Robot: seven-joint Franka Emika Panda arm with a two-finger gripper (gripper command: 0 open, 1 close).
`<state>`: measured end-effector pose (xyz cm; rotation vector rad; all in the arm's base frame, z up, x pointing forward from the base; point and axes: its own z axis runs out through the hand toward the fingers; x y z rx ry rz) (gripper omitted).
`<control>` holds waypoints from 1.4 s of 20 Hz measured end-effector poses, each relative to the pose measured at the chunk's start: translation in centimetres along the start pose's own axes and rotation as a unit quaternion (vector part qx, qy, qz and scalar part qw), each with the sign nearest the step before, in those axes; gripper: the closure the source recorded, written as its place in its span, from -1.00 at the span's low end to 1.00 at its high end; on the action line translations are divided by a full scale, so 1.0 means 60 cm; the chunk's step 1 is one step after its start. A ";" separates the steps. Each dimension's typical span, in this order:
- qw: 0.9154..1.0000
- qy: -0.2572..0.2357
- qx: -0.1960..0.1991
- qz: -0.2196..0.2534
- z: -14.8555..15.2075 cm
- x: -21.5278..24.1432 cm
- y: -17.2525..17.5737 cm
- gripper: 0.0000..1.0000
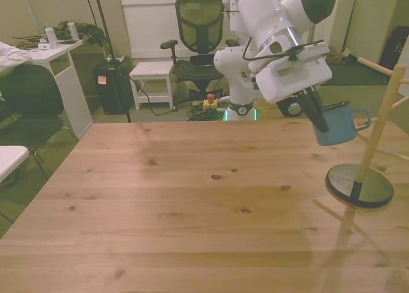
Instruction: Unload the mug
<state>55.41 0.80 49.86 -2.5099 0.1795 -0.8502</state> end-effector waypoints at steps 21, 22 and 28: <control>0.999 0.003 0.003 0.044 -0.060 -0.024 0.125 1.00; 0.999 -0.001 0.003 0.047 -0.057 -0.028 0.130 1.00; 0.998 -0.011 -0.004 0.064 -0.049 -0.050 0.161 1.00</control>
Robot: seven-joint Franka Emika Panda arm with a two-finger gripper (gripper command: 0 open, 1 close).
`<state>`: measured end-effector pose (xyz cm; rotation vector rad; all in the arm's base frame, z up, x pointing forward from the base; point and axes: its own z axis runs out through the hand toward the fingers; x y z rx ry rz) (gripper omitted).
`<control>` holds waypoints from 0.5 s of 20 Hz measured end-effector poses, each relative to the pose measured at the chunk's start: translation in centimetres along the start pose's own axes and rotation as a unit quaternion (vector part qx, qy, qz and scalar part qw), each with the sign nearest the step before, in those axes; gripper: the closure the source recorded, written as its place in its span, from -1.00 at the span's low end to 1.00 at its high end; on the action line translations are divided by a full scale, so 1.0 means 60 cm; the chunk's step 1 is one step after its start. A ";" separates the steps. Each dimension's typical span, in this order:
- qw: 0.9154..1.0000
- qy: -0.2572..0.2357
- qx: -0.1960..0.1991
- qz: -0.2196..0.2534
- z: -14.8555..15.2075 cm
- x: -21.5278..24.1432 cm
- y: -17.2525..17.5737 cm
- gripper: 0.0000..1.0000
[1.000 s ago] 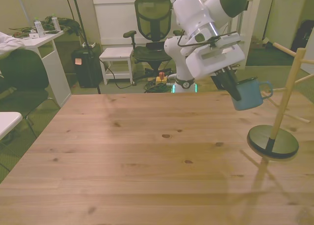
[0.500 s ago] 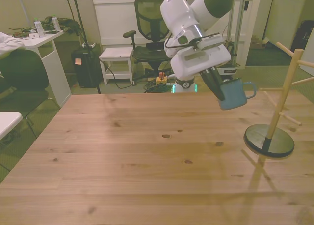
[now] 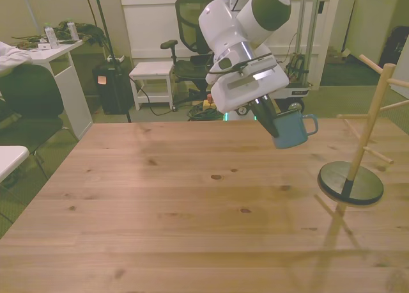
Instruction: Unload the mug
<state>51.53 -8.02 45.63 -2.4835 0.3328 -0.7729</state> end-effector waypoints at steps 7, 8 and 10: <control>0.999 -0.019 -0.016 0.027 0.023 -0.025 0.042 1.00; 0.999 -0.023 -0.018 0.035 0.029 -0.028 0.044 1.00; 0.998 -0.032 -0.026 0.054 0.042 -0.031 0.046 1.00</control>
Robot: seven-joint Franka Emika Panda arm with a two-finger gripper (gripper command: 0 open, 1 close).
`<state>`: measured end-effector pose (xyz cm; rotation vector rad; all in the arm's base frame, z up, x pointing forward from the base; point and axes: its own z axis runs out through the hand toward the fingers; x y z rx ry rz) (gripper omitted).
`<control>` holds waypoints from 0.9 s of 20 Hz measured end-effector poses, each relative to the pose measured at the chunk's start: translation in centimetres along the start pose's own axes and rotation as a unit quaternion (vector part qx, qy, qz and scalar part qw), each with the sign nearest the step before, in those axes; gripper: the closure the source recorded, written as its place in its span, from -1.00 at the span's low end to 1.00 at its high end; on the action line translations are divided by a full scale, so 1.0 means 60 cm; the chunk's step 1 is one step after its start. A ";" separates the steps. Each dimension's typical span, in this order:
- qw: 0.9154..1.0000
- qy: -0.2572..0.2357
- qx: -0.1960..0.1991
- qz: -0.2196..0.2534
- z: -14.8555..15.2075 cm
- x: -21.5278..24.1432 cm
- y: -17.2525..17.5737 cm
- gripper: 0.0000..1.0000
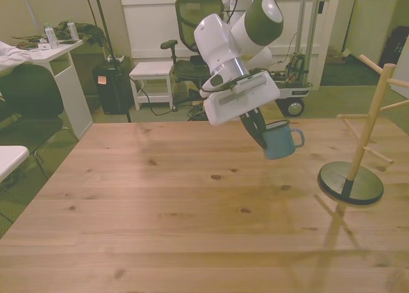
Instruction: Unload the mug
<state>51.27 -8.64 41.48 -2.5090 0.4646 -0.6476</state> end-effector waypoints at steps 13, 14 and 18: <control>0.990 -0.061 -0.102 0.079 0.048 0.017 0.016 1.00; 0.988 -0.066 -0.109 0.085 0.054 0.022 0.018 1.00; 0.982 -0.081 -0.137 0.104 0.074 0.038 0.031 1.00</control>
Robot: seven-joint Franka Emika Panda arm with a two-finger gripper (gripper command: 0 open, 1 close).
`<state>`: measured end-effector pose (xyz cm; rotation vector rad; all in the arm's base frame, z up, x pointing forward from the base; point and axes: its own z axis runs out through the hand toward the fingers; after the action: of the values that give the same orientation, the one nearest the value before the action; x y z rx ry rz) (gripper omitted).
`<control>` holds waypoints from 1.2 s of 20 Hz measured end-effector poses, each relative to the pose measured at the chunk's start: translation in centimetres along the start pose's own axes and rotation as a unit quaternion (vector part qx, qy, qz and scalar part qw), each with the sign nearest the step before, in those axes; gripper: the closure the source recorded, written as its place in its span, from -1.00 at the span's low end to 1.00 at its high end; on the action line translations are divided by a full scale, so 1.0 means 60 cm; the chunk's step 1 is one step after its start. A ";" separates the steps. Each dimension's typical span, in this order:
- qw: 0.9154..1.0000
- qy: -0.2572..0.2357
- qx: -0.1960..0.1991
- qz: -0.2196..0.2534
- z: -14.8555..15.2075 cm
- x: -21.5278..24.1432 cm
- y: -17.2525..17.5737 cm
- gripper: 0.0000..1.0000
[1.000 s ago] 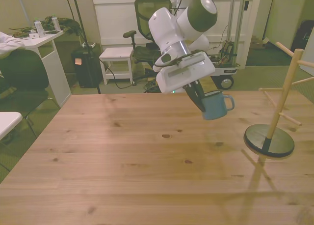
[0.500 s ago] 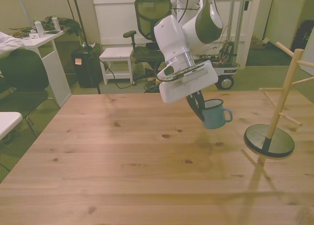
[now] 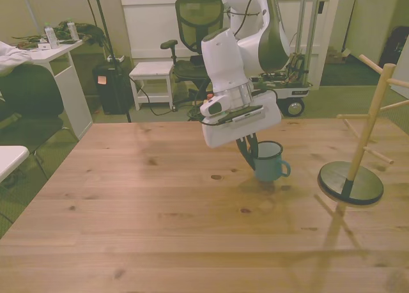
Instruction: Unload the mug
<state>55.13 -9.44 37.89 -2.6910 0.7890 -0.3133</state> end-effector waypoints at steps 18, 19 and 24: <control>0.997 -0.042 -0.069 0.013 0.036 0.040 -0.021 -1.00; 0.997 -0.042 -0.071 0.011 0.036 0.040 -0.022 -1.00; 0.997 -0.035 -0.069 0.010 0.028 0.041 -0.026 -1.00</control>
<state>58.40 -9.16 37.16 -2.8034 0.8448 -0.1640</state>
